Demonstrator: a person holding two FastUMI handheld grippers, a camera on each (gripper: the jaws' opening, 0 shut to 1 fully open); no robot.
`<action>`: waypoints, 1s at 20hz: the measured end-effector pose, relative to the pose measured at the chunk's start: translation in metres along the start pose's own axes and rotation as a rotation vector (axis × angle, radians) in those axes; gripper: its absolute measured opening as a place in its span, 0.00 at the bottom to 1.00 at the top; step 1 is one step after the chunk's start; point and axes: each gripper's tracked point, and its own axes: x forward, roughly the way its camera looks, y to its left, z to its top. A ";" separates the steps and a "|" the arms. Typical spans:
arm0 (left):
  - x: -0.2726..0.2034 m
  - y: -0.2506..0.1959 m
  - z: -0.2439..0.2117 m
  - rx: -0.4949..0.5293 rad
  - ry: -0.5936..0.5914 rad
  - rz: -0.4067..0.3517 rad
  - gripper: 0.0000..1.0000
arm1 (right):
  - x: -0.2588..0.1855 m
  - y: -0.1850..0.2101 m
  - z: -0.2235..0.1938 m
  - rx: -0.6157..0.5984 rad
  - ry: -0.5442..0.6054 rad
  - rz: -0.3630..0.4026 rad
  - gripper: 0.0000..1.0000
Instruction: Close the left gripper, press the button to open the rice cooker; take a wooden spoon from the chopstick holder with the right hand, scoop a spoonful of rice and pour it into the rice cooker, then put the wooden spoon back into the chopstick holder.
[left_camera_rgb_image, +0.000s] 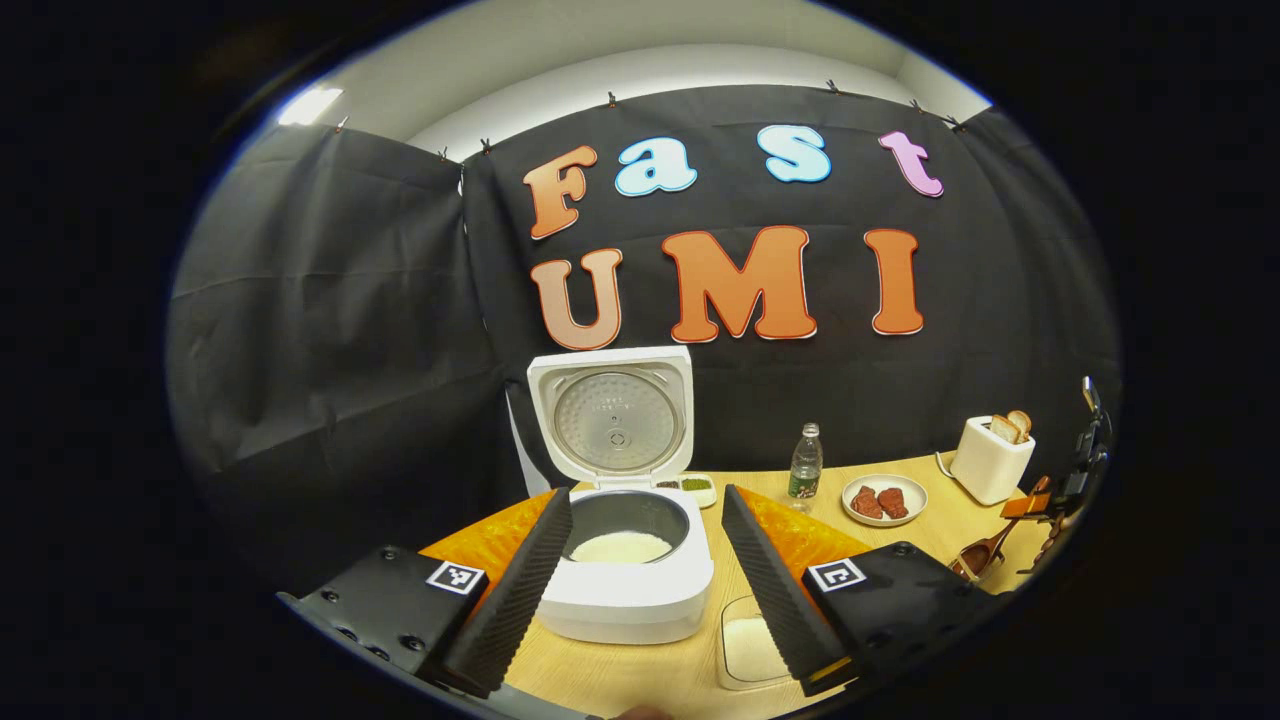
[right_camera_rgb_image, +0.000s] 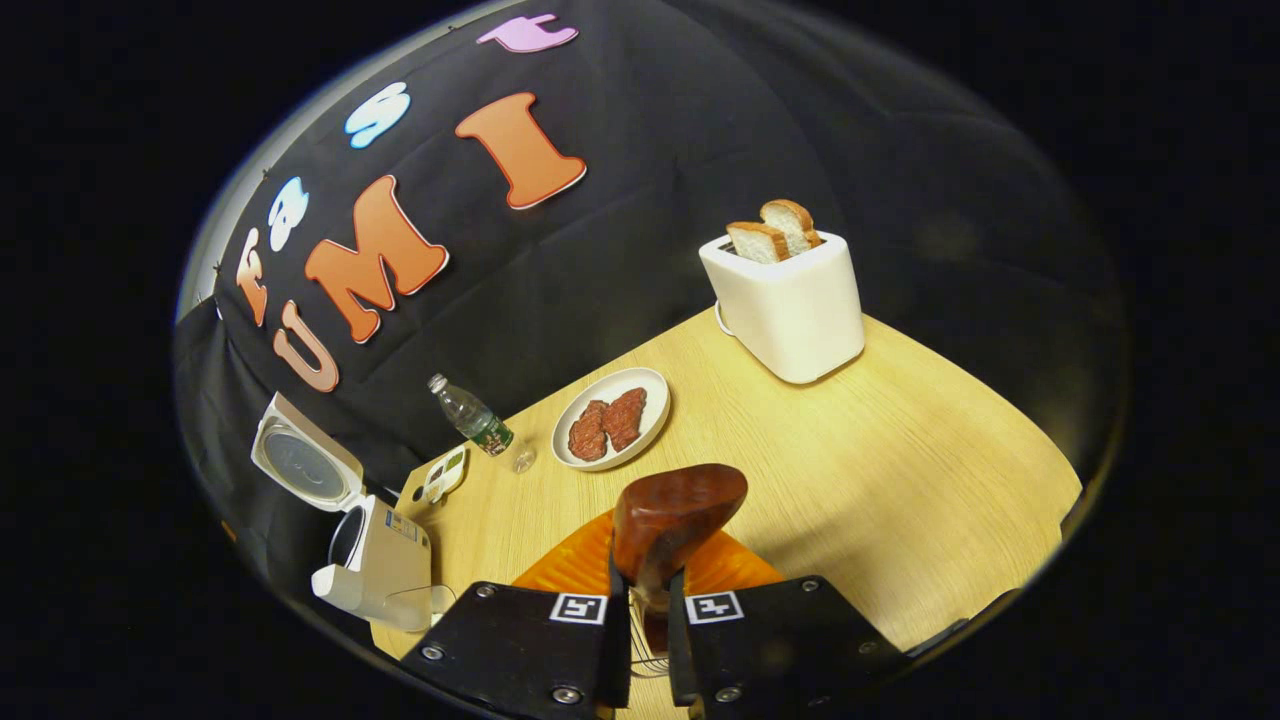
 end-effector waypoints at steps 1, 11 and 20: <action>0.001 0.001 0.000 -0.002 0.001 0.001 1.00 | 0.001 -0.002 -0.003 0.001 0.008 -0.008 0.14; 0.040 0.022 0.032 -0.029 -0.042 0.016 1.00 | -0.002 -0.007 -0.014 0.057 0.099 -0.022 0.28; 0.161 0.067 0.112 -0.205 -0.018 -0.006 1.00 | -0.053 0.014 0.080 -0.119 -0.121 -0.090 0.93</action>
